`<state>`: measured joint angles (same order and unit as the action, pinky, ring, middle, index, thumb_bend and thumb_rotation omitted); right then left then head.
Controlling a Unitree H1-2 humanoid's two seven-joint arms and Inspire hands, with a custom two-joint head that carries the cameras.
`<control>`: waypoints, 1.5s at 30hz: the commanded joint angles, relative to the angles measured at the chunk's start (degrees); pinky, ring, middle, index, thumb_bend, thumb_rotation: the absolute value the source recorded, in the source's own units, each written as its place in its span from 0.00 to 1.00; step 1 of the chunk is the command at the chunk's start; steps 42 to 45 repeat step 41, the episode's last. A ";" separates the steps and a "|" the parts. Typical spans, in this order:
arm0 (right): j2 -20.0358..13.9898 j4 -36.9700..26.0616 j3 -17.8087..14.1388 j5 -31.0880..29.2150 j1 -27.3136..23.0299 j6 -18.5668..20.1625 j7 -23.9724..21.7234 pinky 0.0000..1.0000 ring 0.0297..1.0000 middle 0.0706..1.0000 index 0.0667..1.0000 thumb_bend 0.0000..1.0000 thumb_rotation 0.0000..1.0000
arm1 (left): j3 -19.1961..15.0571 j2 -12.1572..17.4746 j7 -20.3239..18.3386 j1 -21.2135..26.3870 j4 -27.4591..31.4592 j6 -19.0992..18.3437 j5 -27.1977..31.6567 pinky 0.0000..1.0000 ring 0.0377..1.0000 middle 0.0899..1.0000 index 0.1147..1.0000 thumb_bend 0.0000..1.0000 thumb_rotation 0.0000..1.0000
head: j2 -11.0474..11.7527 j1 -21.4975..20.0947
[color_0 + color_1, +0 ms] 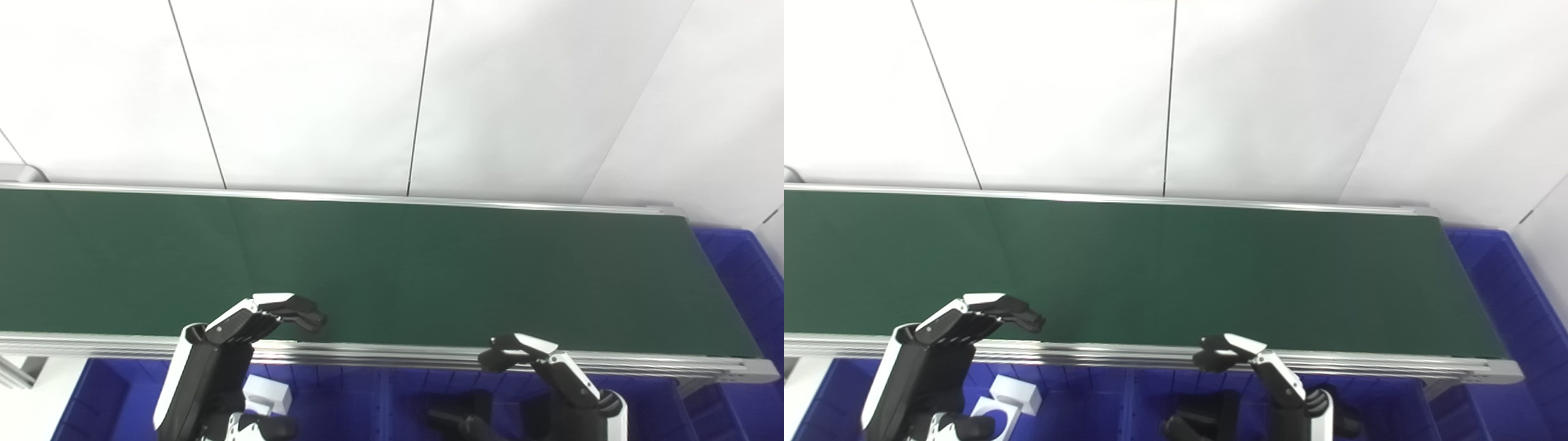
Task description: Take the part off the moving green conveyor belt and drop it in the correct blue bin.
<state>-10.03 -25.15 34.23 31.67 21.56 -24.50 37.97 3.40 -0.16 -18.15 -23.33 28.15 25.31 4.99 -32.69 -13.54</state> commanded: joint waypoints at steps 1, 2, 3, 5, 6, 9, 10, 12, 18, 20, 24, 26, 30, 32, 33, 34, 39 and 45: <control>-0.53 -1.34 0.40 1.40 -0.68 -2.42 2.33 0.41 0.44 0.47 0.57 0.56 0.45 | 0.10 0.31 0.25 0.06 2.10 1.61 -0.75 0.52 0.58 0.58 0.62 0.71 0.54 | -0.06 0.09; -0.71 -1.26 0.50 1.56 -0.75 -2.42 2.56 0.41 0.44 0.47 0.56 0.56 0.45 | 0.12 0.23 0.41 0.11 2.24 1.61 -1.04 0.52 0.57 0.58 0.62 0.71 0.54 | -0.06 0.09; -0.85 -1.25 0.51 1.26 -0.80 -2.41 2.27 0.41 0.44 0.47 0.55 0.55 0.45 | 0.10 0.12 0.45 0.33 2.01 1.62 -1.08 0.52 0.57 0.57 0.61 0.71 0.53 | -0.77 0.23; -0.60 -1.19 0.37 0.69 -0.55 -2.40 1.63 0.41 0.44 0.47 0.54 0.56 0.44 | 0.27 -0.03 0.62 0.43 1.22 1.61 -0.68 0.52 0.56 0.57 0.61 0.71 0.54 | -0.95 0.23; -0.17 -1.15 0.00 0.65 -0.22 -2.40 1.13 0.41 0.44 0.46 0.54 0.56 0.44 | 0.36 -0.01 0.67 0.40 0.88 1.61 -0.55 0.52 0.56 0.57 0.61 0.71 0.54 | -1.15 0.27; 0.73 -0.78 -0.88 0.69 0.44 -2.41 0.18 0.41 0.44 0.46 0.53 0.56 0.46 | 0.42 0.13 1.14 0.21 0.10 1.62 -0.69 0.53 0.57 0.58 0.61 0.73 0.56 | -1.64 0.50; 0.82 -0.60 -1.02 0.69 0.48 -2.41 0.03 0.42 0.44 0.46 0.53 0.56 0.46 | 0.43 0.15 1.32 0.17 -0.18 1.62 -0.63 0.55 0.58 0.58 0.61 0.74 0.55 | -1.71 0.52; 0.58 -0.13 -0.88 0.47 0.22 -2.40 0.13 0.42 0.45 0.47 0.54 0.56 0.46 | 0.44 0.34 1.41 0.23 -1.12 1.59 -0.05 0.56 0.58 0.59 0.61 0.74 0.52 | -2.23 0.71; -0.06 -0.07 -1.33 -2.50 0.24 -2.37 -3.58 0.43 0.47 0.51 0.58 0.56 0.45 | 0.64 1.45 1.23 0.66 -3.01 1.59 -0.52 0.56 0.59 0.61 0.62 0.72 0.51 | -5.76 1.79; -0.10 0.04 -2.17 -4.81 0.84 -2.06 -7.30 0.47 0.52 0.55 0.63 0.59 0.51 | 0.94 1.96 1.63 0.46 -3.65 1.46 -1.47 0.57 0.60 0.62 0.63 0.74 0.54 | -6.35 2.06; 0.49 -0.12 -3.85 -7.44 2.61 -1.58 -12.73 0.51 0.57 0.61 0.69 0.66 0.54 | 1.80 4.09 1.04 0.34 -5.54 1.52 -0.54 0.60 0.64 0.66 0.67 0.74 0.54 | -7.59 3.02; 1.02 -0.18 -4.49 -8.08 3.13 -2.19 -13.90 0.52 0.57 0.62 0.70 0.66 0.54 | 2.03 4.49 1.34 0.04 -5.65 1.58 -0.24 0.61 0.65 0.66 0.68 0.74 0.54 | -7.71 3.05; 1.72 -1.02 -4.82 -8.42 3.36 -2.41 -14.61 0.52 0.57 0.60 0.69 0.63 0.56 | 2.17 4.20 1.82 -0.46 -4.90 1.59 0.26 0.61 0.63 0.65 0.67 0.74 0.54 | -7.79 2.99; 1.91 -1.42 -4.70 -8.51 3.37 -2.42 -14.57 0.52 0.57 0.60 0.69 0.63 0.56 | 2.23 3.87 2.18 -0.69 -4.35 1.58 0.02 0.60 0.63 0.65 0.67 0.75 0.54 | -8.00 3.11; 2.02 -1.68 -4.65 -8.59 3.38 -2.42 -14.59 0.53 0.57 0.60 0.69 0.62 0.56 | 2.34 3.70 2.38 -0.83 -4.00 1.57 -0.22 0.60 0.63 0.64 0.67 0.76 0.55 | -8.14 3.34; 2.09 -1.88 -4.58 -8.76 3.35 -2.42 -14.64 0.53 0.57 0.60 0.68 0.61 0.56 | 2.45 3.53 2.53 -0.96 -3.67 1.57 -0.45 0.59 0.63 0.64 0.67 0.76 0.55 | -8.14 3.34; 2.11 -2.49 -4.40 -9.31 3.12 -2.40 -14.80 0.53 0.56 0.59 0.68 0.59 0.54 | 3.04 3.17 2.72 -1.10 -2.49 1.56 -0.76 0.59 0.62 0.64 0.67 0.77 0.57 | -8.41 4.08; 2.08 -2.73 -4.41 -9.29 3.10 -2.39 -14.74 0.53 0.56 0.59 0.68 0.59 0.53 | 3.22 3.31 2.67 -1.16 -2.17 1.54 -0.54 0.59 0.62 0.64 0.67 0.76 0.57 | -8.48 4.21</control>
